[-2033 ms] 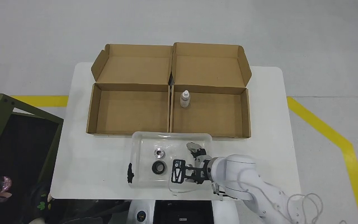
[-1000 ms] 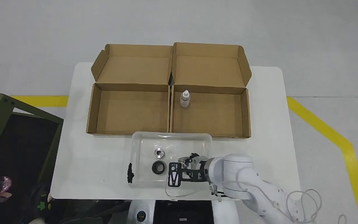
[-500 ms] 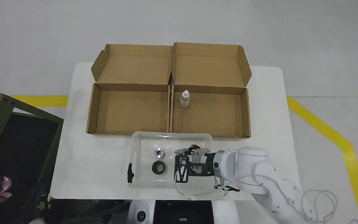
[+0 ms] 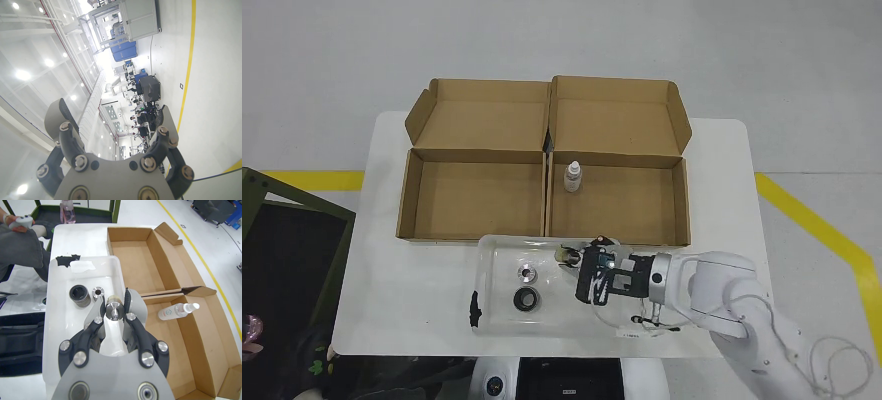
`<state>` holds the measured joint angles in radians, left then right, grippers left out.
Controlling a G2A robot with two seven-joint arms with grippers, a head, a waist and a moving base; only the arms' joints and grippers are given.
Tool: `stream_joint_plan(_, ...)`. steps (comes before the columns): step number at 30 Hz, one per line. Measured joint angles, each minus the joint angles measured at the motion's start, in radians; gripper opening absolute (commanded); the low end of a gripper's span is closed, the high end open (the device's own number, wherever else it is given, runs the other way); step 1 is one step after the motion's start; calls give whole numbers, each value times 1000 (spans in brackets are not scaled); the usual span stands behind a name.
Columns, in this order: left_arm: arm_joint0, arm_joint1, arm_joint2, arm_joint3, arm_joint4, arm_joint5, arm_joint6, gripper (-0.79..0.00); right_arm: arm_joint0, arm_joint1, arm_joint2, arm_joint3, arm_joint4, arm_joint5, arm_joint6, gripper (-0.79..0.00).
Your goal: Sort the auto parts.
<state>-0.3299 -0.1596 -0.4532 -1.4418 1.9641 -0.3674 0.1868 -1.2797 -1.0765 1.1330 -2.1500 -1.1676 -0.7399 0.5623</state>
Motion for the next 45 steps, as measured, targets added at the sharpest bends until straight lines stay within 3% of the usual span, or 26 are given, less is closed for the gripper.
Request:
stream_joint_plan(11,0,0,0,0,0,0,0,0,-51,18,157,15,60,8,-125,-785)
stream_joint_plan(18,0,0,0,0,0,0,0,0,-48,22,194,46,99,9,-159,-785)
stream_joint_plan(31,0,0,0,0,0,0,0,0,77,15,141,187,165,38,-134,-785)
stream_joint_plan(45,0,0,0,0,0,0,0,0,210,0,35,326,170,114,-22,-785)
